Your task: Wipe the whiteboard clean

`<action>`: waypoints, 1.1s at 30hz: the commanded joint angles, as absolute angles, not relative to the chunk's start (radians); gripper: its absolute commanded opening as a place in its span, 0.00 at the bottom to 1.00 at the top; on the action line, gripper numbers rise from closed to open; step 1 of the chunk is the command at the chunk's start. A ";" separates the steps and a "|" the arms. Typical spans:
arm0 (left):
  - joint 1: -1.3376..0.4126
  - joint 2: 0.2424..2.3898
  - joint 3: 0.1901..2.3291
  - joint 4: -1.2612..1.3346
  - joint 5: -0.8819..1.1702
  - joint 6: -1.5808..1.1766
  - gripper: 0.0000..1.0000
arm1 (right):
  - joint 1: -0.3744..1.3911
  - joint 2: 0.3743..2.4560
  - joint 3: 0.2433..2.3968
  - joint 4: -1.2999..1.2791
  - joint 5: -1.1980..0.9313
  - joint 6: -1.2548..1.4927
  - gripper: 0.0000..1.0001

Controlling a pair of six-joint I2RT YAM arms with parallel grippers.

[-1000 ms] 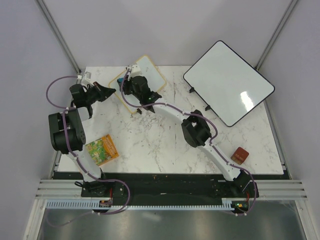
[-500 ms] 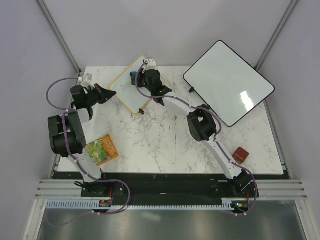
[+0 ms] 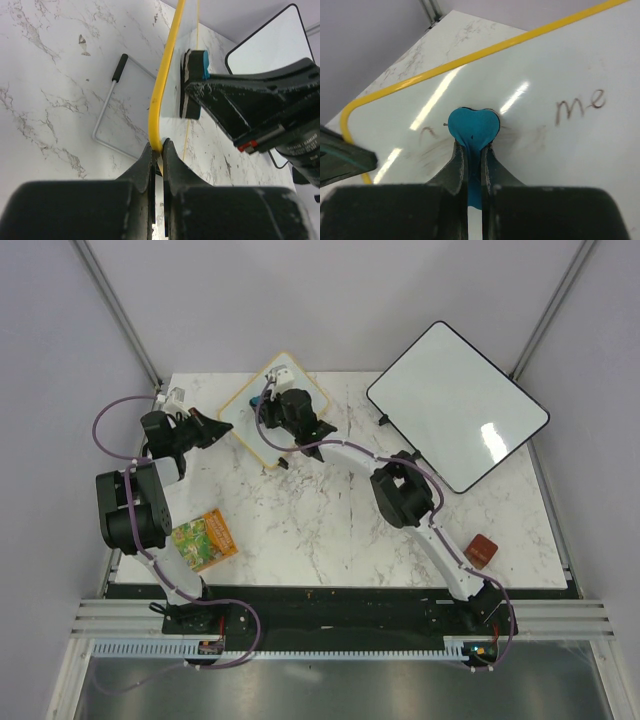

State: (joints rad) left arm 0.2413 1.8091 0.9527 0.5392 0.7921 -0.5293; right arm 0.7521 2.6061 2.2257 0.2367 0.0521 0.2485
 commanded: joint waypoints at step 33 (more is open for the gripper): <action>0.172 1.773 0.934 0.445 0.900 -0.382 0.02 | 0.653 2.680 2.273 0.003 0.120 0.377 0.00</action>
